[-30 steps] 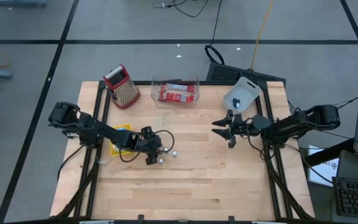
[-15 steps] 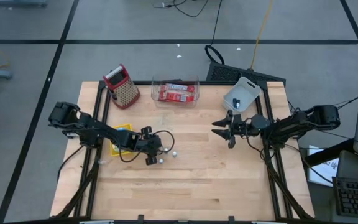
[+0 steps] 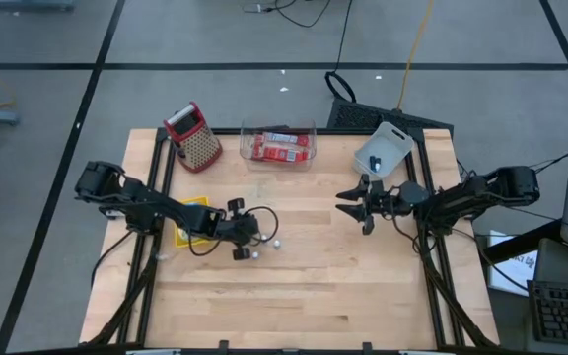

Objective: Pick & Place Food Item
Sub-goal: Put the left black food coloring bottle into the white bin

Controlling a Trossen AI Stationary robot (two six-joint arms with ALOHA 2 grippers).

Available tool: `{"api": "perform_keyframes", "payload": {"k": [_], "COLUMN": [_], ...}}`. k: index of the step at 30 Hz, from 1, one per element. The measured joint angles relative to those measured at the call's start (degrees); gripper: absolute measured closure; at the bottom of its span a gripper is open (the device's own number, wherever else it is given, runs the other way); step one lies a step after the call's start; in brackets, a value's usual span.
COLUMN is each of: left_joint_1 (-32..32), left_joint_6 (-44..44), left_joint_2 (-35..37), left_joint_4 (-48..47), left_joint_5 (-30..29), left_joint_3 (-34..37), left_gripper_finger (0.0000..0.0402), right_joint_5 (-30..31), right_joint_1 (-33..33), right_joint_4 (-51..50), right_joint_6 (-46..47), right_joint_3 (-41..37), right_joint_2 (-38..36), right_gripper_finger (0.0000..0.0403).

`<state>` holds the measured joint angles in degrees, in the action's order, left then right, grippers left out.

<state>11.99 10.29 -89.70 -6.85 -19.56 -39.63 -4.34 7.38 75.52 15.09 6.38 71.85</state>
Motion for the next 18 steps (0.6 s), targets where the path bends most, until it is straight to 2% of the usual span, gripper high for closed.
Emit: {"api": "perform_keyframes", "payload": {"k": [4, 12, 15, 18], "left_joint_1": [-0.1, -1.4, -2.5, -3.7], "left_joint_6": [-4.1, -10.5, -10.2, -7.5], "left_joint_2": [1.9, 3.6, 3.6, 3.6], "left_joint_4": [-0.4, 1.4, 1.5, 2.9], "left_joint_5": [-1.1, -1.7, 1.1, 7.0], "left_joint_3": [-3.3, -10.2, -12.2, -13.4], "left_gripper_finger": [0.0334, 0.0316, 0.0324, 0.0334], "right_joint_5": [0.0, 0.0, 0.2, 0.2], "right_joint_1": [-0.9, -7.3, -9.6, -11.7], "right_joint_4": [0.1, -5.7, -13.8, -21.6], "right_joint_6": [0.4, -6.3, -12.6, -21.2], "right_joint_3": [1.3, 9.7, 14.8, 19.9], "right_joint_2": [0.0, 2.7, 5.4, 9.1], "right_gripper_finger": [0.0243, 0.0243, 0.0243, 0.0243]}}
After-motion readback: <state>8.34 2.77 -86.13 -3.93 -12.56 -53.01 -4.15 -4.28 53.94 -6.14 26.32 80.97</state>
